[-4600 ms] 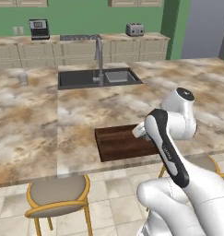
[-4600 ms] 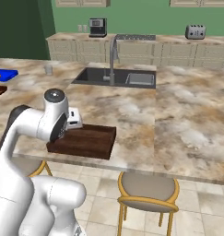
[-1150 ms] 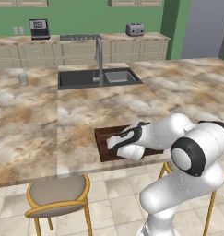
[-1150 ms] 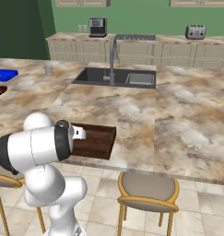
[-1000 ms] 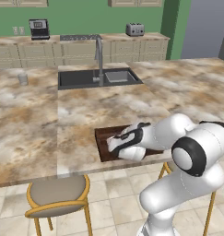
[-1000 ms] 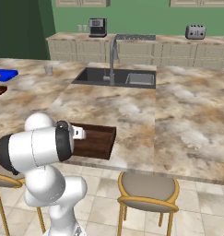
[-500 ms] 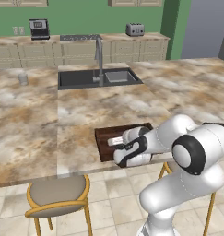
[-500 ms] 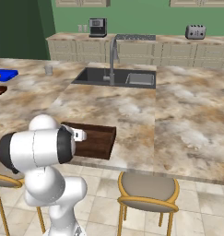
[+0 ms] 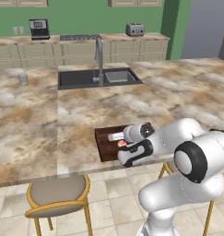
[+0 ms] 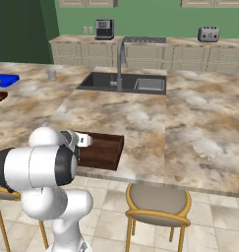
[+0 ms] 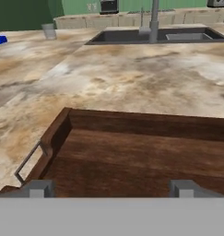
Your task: Take the cake and cupcake from the fridge and place them on the empty tray on the dining counter.
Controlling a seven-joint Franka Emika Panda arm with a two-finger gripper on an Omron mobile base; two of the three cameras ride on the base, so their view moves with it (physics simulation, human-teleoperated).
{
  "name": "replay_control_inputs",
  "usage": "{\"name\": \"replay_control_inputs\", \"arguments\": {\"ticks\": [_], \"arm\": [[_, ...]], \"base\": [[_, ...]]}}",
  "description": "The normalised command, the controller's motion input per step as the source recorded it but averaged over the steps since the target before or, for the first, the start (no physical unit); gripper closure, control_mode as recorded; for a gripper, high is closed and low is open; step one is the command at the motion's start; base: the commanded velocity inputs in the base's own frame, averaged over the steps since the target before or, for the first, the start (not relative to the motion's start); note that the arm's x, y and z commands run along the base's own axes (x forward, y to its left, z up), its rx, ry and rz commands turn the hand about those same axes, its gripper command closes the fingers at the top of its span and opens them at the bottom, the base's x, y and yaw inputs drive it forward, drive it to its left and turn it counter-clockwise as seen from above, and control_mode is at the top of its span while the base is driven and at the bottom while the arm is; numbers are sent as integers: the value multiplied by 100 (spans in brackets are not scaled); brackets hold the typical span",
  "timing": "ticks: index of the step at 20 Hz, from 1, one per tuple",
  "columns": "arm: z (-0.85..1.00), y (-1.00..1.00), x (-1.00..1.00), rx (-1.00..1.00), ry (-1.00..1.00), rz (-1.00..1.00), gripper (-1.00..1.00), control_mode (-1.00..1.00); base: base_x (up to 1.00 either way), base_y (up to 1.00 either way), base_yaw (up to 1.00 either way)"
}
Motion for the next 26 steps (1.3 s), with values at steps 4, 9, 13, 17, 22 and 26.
{"name": "replay_control_inputs", "arguments": {"ticks": [4,9,13,17,22,26], "arm": [[73,-11,-6,1,9,0,-100,-100],[100,-36,-54,4,27,-1,-100,-100],[100,-49,-95,1,29,-6,-100,-100],[100,-49,-100,1,25,-6,-100,-100],[99,-41,-100,0,7,-5,-100,-100],[74,-14,-100,0,3,-12,-100,-100]], "base": [[0,0,0],[0,0,0],[0,0,0],[0,0,0],[0,0,0],[0,0,0]]}}
